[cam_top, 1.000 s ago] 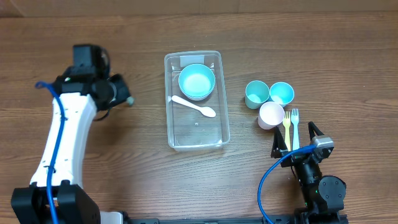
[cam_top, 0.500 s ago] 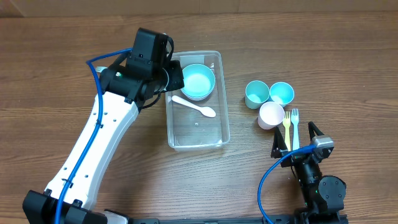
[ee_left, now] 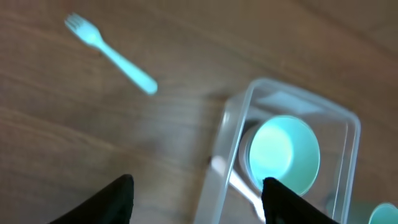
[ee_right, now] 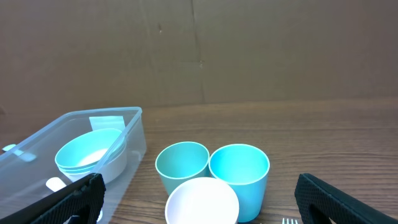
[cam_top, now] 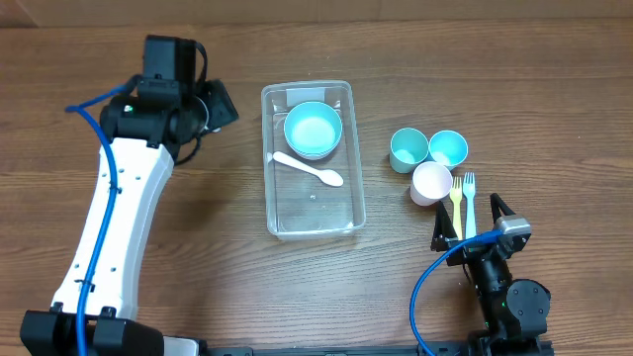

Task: Pack container

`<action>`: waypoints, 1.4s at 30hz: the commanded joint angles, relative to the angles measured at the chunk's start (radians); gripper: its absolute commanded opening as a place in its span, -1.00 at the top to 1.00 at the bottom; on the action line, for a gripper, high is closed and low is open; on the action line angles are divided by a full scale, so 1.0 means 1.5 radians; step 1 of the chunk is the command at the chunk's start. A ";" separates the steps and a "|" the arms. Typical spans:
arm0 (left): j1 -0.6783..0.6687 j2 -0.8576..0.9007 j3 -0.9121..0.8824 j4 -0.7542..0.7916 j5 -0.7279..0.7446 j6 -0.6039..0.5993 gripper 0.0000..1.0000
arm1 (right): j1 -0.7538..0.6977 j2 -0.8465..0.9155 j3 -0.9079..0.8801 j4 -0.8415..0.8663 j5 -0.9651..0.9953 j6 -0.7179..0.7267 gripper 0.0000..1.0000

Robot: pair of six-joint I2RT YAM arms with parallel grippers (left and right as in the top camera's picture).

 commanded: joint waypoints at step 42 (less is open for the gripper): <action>0.056 0.406 0.013 0.194 -0.030 -0.002 -0.15 | -0.002 -0.006 -0.007 0.004 0.006 -0.002 -1.00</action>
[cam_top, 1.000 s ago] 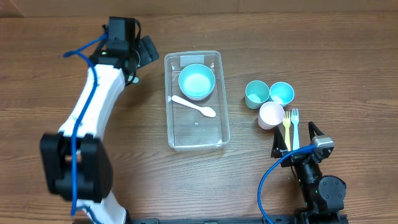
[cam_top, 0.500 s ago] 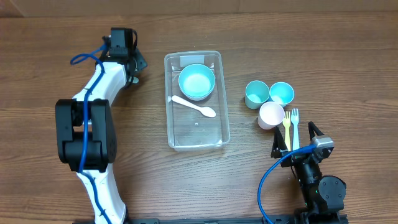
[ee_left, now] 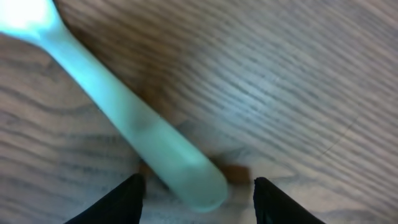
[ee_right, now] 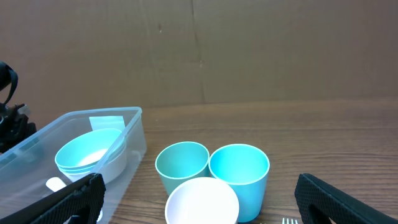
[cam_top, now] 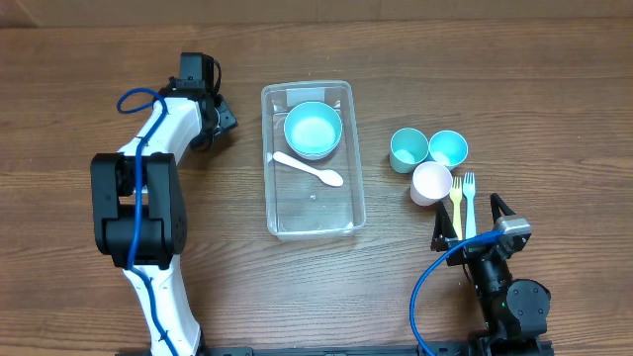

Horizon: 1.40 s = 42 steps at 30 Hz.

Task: Pack container

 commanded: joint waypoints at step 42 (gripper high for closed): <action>-0.003 0.017 -0.004 0.094 0.043 0.001 -0.33 | -0.002 -0.006 -0.007 0.004 0.006 -0.002 -1.00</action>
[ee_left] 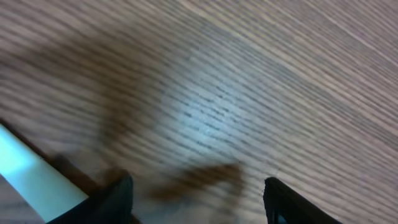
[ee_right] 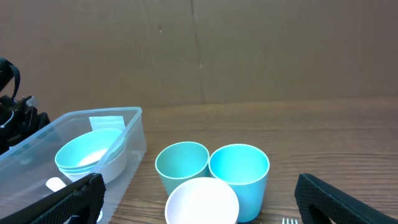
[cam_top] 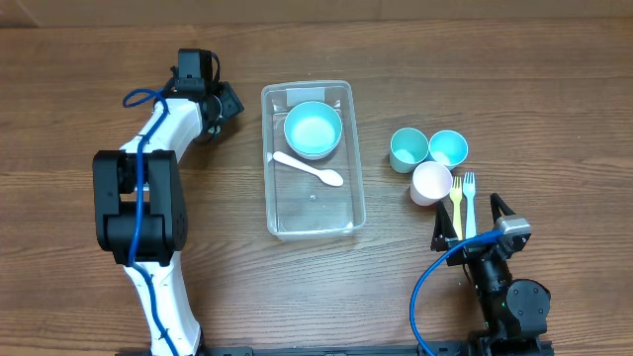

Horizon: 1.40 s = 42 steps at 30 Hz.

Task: Pack container

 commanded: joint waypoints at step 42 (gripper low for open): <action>-0.004 -0.213 -0.043 -0.340 -0.257 -0.029 -0.20 | -0.002 -0.006 -0.007 0.004 0.006 -0.002 -1.00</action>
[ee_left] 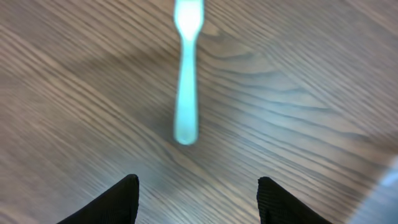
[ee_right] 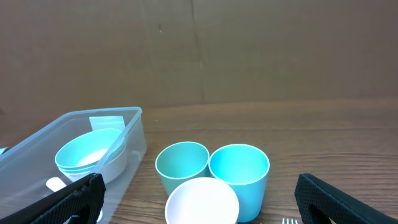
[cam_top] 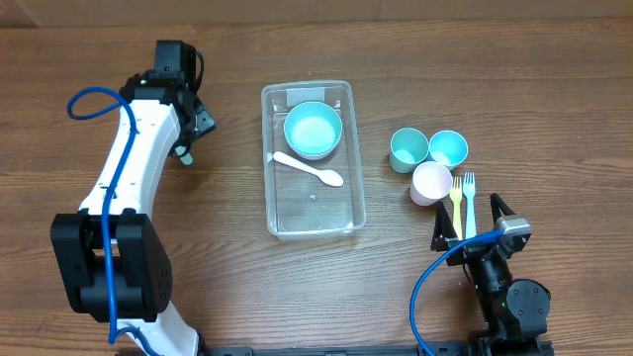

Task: Pack container

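Observation:
A clear plastic container (cam_top: 349, 213) holds a teal bowl (cam_top: 313, 130) and a white spoon (cam_top: 309, 170). My left gripper (ee_left: 198, 205) hangs open over bare wood left of the container (cam_top: 188, 136). A pale teal fork (ee_left: 186, 93) lies flat on the table just ahead of its fingertips (ee_left: 124, 198), untouched. My right gripper (ee_right: 199, 202) rests open at the near right, its fingers (ee_right: 81, 194) wide apart. In front of it stand two teal cups (ee_right: 181, 165) (ee_right: 239, 169) and a white cup (ee_right: 202, 202).
A yellow fork (cam_top: 456, 203) and a blue fork (cam_top: 470, 201) lie side by side right of the white cup (cam_top: 431, 183), just beyond the right gripper (cam_top: 473, 222). A brown cardboard wall (ee_right: 199, 50) backs the table.
The left gripper was low on the table with the fork's handle end beside its left finger. Now it is higher and further back, still open, with the whole fork ahead of it.
The left gripper first hung open above the wood left of the container, the teal fork far off. Then it was low with the fork's handle between its open fingers, then beside one finger. Now it is raised and empty; the fork lies on the table. The right arm stayed still.

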`<action>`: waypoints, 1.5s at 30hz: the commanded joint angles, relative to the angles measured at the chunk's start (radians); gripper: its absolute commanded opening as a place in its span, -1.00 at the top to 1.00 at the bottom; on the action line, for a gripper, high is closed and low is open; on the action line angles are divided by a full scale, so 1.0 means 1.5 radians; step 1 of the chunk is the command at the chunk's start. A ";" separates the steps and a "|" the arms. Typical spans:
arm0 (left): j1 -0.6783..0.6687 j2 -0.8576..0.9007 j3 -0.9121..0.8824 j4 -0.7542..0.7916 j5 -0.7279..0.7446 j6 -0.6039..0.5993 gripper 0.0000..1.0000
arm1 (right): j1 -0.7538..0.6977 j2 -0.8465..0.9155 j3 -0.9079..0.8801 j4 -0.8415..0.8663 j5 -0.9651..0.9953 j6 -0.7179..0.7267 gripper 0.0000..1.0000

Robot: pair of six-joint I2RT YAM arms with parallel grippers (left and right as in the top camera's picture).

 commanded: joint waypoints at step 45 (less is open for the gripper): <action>-0.004 -0.059 -0.451 0.712 -0.103 0.126 0.56 | -0.002 -0.006 -0.007 0.003 0.006 -0.002 -1.00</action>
